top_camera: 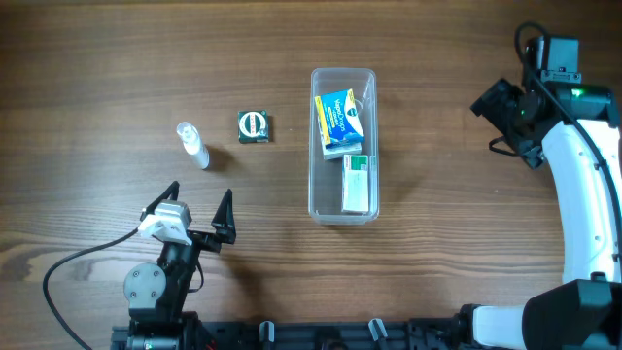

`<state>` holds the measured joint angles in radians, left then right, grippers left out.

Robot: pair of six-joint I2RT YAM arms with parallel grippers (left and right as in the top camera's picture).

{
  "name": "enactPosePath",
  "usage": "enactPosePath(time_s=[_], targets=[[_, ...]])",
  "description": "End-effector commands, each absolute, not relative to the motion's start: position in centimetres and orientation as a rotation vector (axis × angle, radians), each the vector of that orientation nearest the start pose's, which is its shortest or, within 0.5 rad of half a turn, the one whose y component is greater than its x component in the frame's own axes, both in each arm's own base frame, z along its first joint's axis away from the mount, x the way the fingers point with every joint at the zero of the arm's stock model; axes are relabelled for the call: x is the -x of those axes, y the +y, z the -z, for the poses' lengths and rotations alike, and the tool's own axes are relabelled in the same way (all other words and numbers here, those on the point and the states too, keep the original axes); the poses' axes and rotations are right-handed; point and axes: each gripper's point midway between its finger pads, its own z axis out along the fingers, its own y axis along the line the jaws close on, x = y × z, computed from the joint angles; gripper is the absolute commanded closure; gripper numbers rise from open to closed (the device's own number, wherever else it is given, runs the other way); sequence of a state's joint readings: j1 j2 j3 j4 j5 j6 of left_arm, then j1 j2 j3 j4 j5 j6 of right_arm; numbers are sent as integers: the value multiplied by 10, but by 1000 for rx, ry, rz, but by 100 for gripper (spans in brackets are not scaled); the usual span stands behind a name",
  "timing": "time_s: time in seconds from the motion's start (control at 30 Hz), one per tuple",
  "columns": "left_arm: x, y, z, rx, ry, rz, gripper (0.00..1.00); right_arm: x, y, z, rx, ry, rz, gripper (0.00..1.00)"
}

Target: Pack container

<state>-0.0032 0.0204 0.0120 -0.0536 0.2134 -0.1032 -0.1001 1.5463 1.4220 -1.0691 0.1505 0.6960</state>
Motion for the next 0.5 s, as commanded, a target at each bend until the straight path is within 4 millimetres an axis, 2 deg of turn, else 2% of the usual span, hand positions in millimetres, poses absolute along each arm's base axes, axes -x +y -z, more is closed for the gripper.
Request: enactPosePath(time_s=[0.0, 0.13, 0.27, 0.33, 0.4, 0.47], targets=[[-243, -34, -159, -63, 1641, 253, 0, -357, -64, -184, -1103, 2460, 31, 0], [-243, -34, -159, -63, 1641, 253, 0, -367, -65, -188, -1090, 2418, 12, 0], [-243, -35, -159, -64, 1641, 254, 0, -367, -65, -188, -1090, 2418, 11, 0], [-242, -43, -160, -59, 1642, 332, 0, -367, -65, -189, -1090, 2418, 11, 0], [-236, -62, -169, -36, 1623, 545, 0, -367, -65, -188, -1090, 2418, 11, 0], [-218, -97, -175, -216, 1604, 725, 0, -367, -65, -188, -1090, 2418, 11, 0]])
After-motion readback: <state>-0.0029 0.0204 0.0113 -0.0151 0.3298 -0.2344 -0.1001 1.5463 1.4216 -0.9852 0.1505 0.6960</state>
